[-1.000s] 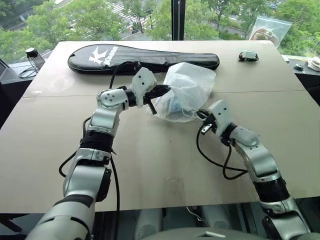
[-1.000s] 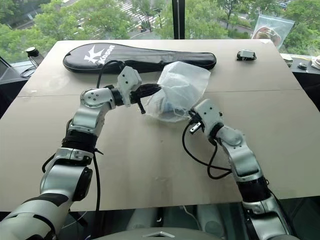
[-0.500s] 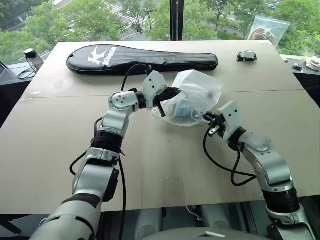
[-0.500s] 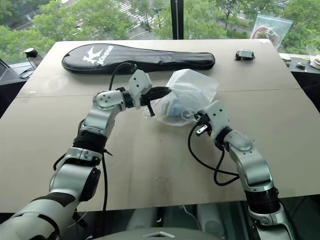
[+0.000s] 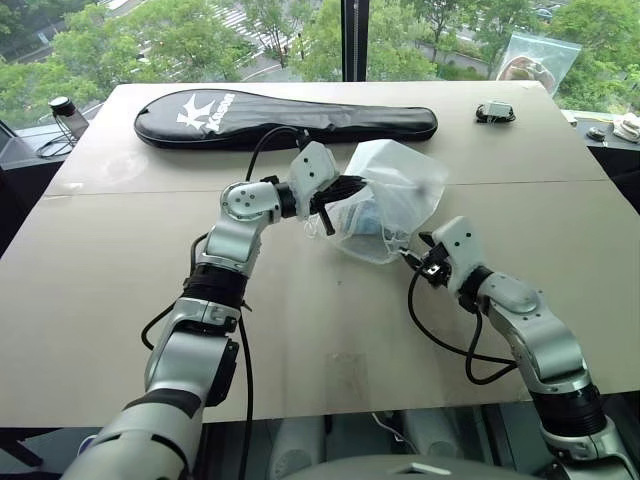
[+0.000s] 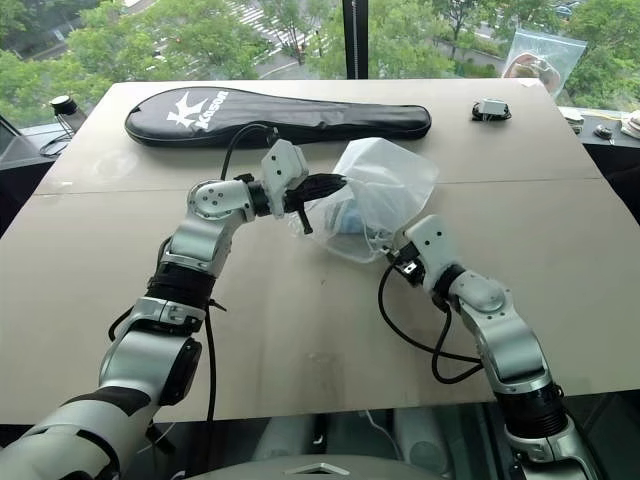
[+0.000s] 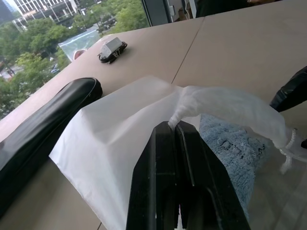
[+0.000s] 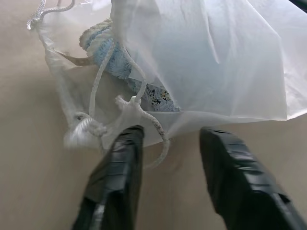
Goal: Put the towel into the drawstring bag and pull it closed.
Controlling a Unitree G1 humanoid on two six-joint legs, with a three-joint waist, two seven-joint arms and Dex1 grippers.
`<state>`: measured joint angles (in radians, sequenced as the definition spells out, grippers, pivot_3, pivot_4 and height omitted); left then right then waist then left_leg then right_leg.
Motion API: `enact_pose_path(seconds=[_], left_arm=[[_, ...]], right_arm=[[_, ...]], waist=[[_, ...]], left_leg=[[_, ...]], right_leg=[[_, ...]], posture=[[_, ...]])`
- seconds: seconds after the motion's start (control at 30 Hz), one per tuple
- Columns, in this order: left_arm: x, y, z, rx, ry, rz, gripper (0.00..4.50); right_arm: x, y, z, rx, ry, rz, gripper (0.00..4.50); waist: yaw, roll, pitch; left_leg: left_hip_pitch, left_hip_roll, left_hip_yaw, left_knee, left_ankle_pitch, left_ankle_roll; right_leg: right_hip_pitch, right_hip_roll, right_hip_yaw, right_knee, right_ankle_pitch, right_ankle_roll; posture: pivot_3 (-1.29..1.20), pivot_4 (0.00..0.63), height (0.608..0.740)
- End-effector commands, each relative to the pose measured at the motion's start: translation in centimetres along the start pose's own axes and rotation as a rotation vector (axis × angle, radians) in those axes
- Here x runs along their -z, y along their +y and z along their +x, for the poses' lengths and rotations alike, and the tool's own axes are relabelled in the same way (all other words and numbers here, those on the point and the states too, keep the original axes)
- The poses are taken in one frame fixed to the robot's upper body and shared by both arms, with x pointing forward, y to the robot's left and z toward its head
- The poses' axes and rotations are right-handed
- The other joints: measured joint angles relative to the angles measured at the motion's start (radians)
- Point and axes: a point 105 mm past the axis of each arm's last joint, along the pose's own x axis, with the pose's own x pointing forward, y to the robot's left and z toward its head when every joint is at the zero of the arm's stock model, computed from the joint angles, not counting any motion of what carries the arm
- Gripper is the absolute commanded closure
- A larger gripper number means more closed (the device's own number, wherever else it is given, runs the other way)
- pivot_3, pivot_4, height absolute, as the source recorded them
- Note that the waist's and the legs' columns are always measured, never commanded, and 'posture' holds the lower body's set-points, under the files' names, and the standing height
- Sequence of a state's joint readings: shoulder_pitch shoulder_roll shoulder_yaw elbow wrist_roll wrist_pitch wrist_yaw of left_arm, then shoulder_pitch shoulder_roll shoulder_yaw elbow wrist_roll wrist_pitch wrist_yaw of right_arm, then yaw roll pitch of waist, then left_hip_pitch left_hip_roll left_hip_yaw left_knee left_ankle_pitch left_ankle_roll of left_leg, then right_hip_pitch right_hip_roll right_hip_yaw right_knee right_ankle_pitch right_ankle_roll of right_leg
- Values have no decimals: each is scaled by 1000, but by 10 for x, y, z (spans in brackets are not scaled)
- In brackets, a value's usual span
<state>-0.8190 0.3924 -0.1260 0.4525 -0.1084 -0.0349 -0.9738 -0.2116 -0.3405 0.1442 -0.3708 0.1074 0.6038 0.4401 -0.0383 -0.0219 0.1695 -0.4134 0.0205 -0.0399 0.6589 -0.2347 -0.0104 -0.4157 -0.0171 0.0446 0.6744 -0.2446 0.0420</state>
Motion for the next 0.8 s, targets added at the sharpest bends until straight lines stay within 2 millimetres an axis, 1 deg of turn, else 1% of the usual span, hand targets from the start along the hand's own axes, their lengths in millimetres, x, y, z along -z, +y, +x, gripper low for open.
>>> enact_pose_path(seconds=[0.03, 0.07, 0.2, 0.27, 0.33, 0.43, 0.57, 0.7, 0.73, 0.8], left_arm=[[-14, 2, 0, -9, -40, 41, 4500], [-15, 2, 0, -8, -41, 41, 4500], [-14, 3, 0, -10, -40, 40, 4500], [-14, 3, 0, -12, -38, 39, 4500], [-13, 5, 0, -15, -36, 37, 4500], [-12, 4, 1, -16, -34, 34, 4500], [-9, -1, 1, -3, -32, 20, 4500], [-7, -7, 1, 13, -35, 1, 4500], [-7, -7, 1, 16, -39, -19, 4500], [-11, -11, -2, 73, -58, -147, 4500]], right_arm=[[-6, 1, 0, 4, -27, -15, 4062], [-6, 1, 0, 3, -26, -12, 4454], [-8, 1, -4, 8, -31, 3, 4454], [-11, -2, -8, 28, -43, 19, 4454], [-19, -8, -14, 63, -70, 45, 4454], [-34, -15, -24, 112, -141, 128, 4454], [-52, -24, -36, 183, -240, 272, 4454], [-59, -25, -48, 207, -270, 350, 4454], [-59, -25, -51, 216, -272, 364, 4454], [-59, -26, -56, 233, -272, 384, 4454]], waist=[[0, 0, 0], [0, 0, 0], [0, 0, 0], [0, 0, 0], [1, 0, 0], [1, 0, 0], [1, 0, 0], [1, 0, 0], [1, 0, 0], [1, 0, 0]], left_leg=[[0, 0, 0, 0, 0, 0], [0, 0, 0, 0, 0, 0], [0, 0, 0, 0, 0, 0], [0, 0, 0, 0, 0, 0], [0, 0, 0, 0, 0, 0], [0, 0, 0, 0, 0, 0], [0, 0, -1, 0, 0, 0], [0, 0, 0, 0, 0, 0], [0, 0, 0, 0, 0, 0], [0, 0, 0, 0, 0, 0]], right_leg=[[0, 0, 0, 0, 0, 0], [0, 0, 0, 0, 0, 0], [0, 0, 0, 0, 0, 0], [0, 0, 0, 0, 0, 0], [0, 0, 0, 0, 0, 0], [0, 0, 0, 0, 0, 0], [0, 0, 0, 1, 0, 0], [0, 0, 0, 1, 0, 0], [0, 0, 0, 1, 0, 0], [0, 0, 0, 1, 0, 0]], posture=[[0, 150, 740], [0, 150, 740], [0, 150, 740], [0, 150, 740], [0, 150, 740], [0, 150, 740], [0, 150, 740], [0, 150, 740], [0, 150, 740], [0, 150, 740]])
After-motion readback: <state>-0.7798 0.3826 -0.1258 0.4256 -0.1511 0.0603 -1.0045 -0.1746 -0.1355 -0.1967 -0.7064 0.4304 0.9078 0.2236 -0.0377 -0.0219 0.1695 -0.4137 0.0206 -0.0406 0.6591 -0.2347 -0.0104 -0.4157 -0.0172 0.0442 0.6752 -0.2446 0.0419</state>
